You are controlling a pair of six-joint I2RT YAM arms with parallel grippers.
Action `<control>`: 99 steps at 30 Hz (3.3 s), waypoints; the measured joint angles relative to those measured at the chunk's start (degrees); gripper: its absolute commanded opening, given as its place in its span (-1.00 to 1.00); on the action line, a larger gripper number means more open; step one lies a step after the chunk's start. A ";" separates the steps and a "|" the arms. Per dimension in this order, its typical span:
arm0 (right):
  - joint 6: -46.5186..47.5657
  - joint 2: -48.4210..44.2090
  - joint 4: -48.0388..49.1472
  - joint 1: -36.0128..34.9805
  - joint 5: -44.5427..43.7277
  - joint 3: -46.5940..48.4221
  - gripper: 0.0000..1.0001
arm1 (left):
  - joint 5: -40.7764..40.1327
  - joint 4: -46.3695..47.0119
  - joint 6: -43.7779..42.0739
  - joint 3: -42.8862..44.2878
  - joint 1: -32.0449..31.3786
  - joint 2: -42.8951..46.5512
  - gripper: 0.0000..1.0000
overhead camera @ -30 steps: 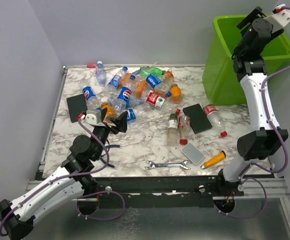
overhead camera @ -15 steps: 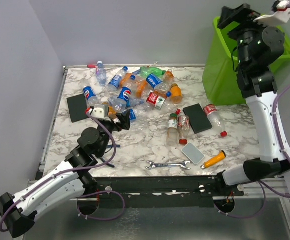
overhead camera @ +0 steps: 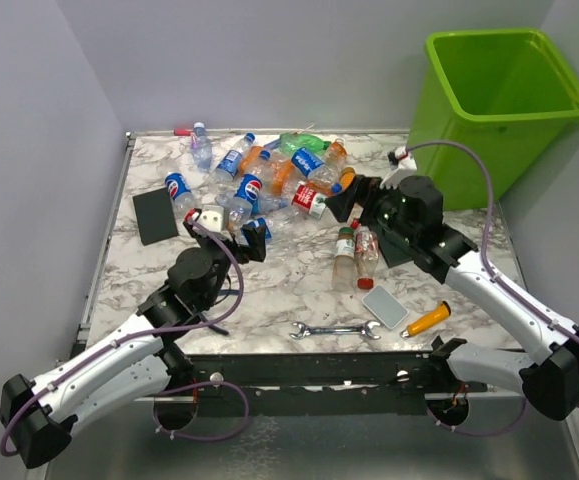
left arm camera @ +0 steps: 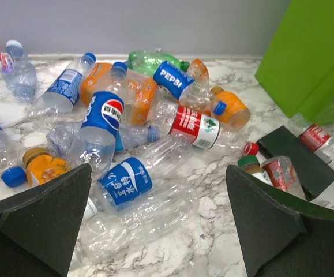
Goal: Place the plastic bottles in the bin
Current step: Pick up the plastic bottle at the center of the board.
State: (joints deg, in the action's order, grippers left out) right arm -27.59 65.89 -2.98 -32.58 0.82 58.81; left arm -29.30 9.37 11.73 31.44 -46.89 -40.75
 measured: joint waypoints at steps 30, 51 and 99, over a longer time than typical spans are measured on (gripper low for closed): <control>-11.45 -18.14 -5.79 0.00 -2.54 -29.16 0.96 | 10.56 -15.37 25.83 15.06 -4.61 -34.42 0.98; -11.80 -29.33 -13.97 0.00 -9.07 -27.02 0.96 | 21.84 -8.44 16.26 30.08 -11.47 -62.73 0.64; -3.15 -12.46 2.14 0.00 18.29 3.98 0.92 | 24.87 9.20 -11.28 -4.31 -12.07 -1.68 -0.42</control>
State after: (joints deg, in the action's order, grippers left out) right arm -30.74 53.43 -0.84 -32.58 19.11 62.78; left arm -4.43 18.57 0.45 27.14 -58.96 -42.44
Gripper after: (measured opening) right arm 0.965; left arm 0.550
